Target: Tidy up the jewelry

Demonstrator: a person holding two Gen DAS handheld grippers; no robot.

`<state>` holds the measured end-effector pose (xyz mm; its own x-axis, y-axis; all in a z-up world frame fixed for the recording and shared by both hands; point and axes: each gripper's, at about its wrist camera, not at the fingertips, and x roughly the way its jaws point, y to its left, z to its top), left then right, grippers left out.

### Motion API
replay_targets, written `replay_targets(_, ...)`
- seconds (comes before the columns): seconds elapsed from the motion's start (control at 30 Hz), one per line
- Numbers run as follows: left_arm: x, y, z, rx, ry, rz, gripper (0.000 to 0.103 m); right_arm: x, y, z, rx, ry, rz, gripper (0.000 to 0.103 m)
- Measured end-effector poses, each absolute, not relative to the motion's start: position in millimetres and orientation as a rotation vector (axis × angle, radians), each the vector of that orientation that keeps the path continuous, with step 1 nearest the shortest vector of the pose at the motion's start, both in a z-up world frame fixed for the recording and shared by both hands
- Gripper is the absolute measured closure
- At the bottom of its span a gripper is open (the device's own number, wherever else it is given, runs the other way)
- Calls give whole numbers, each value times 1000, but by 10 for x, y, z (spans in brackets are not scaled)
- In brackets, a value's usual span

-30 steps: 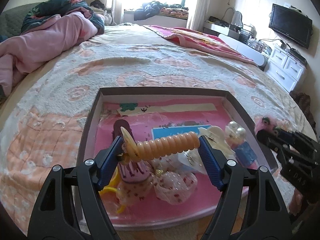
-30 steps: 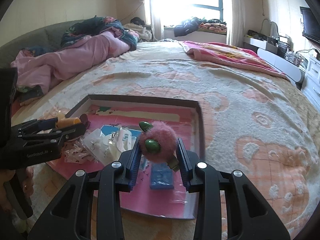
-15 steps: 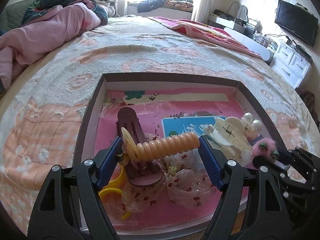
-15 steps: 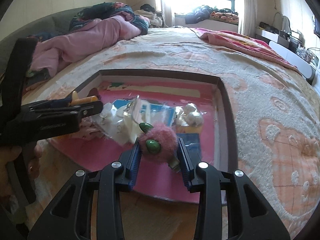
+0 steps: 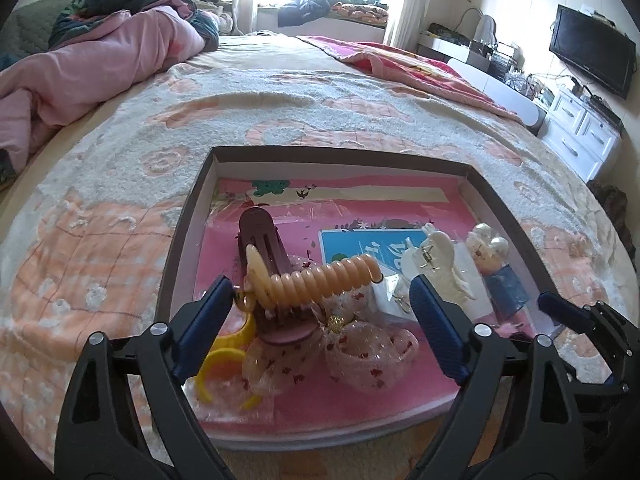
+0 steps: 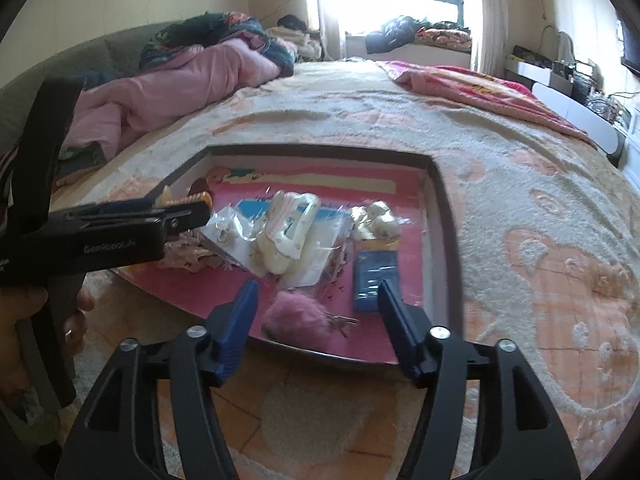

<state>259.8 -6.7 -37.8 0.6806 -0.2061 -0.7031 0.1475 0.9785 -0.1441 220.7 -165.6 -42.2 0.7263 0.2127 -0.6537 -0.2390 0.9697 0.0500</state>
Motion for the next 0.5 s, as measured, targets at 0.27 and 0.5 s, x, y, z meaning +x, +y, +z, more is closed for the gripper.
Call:
replay_targets(0.27,2311,-41,-207,-78,764,-193,12,1985,-1840,-227,-19,637,184,24)
replay_targets(0.5,2046,-23,-50,-64,726,-173,11,1751,-1878,-92,-30,576,160,16)
